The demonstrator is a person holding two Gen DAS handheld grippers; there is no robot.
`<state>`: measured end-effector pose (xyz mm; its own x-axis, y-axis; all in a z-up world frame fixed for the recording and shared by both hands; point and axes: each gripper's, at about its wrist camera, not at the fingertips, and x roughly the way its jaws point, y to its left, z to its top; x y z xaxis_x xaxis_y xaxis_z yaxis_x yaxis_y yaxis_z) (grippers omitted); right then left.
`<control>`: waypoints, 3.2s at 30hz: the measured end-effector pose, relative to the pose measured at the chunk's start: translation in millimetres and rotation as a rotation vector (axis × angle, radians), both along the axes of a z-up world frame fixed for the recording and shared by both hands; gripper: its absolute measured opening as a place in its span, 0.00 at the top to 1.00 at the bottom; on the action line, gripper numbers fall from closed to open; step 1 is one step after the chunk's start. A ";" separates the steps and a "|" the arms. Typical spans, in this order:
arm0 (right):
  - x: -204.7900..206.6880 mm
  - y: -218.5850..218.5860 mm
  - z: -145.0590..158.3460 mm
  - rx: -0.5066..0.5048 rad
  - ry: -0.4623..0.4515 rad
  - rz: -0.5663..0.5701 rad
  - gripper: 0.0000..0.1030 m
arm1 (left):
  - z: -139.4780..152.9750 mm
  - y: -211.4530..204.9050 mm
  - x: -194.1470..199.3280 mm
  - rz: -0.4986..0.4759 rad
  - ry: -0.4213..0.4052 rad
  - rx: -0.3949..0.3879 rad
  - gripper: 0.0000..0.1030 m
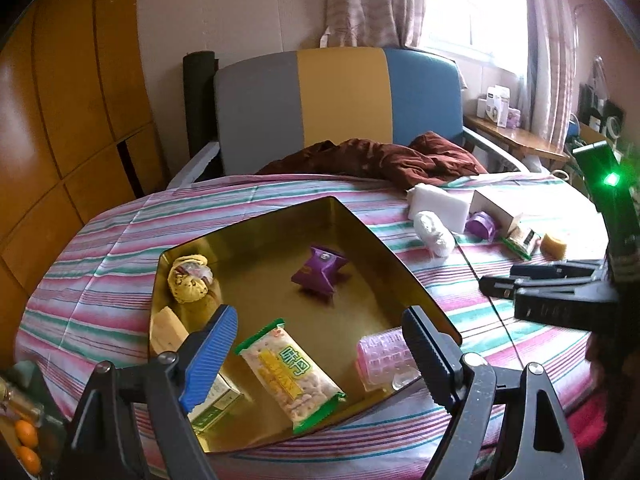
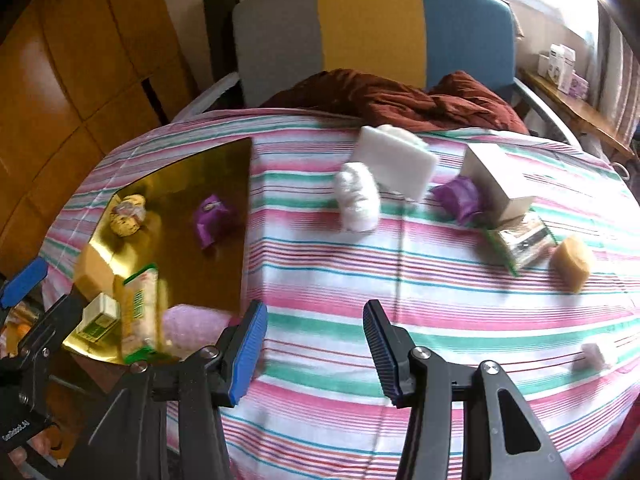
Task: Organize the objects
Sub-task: 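Move both tools away from the tray toward the remaining items, then grasp the white plastic bundle with the left tool while the right tool grasps the white foam block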
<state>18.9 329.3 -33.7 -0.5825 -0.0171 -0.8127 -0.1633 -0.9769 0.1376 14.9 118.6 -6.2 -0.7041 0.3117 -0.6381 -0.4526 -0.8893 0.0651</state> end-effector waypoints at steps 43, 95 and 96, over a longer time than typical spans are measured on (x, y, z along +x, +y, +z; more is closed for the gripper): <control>15.7 173.0 -20.6 -0.065 -0.037 -0.301 0.51 | -23.9 163.8 -95.0 -0.199 -0.272 0.017 0.21; -170.9 39.5 -73.8 0.639 -0.167 0.390 0.40 | -21.5 90.0 -113.3 -0.163 -0.411 0.218 0.64; -170.6 39.3 -74.0 0.615 -0.164 0.396 0.55 | -22.9 88.6 -113.1 -0.160 -0.413 0.217 0.64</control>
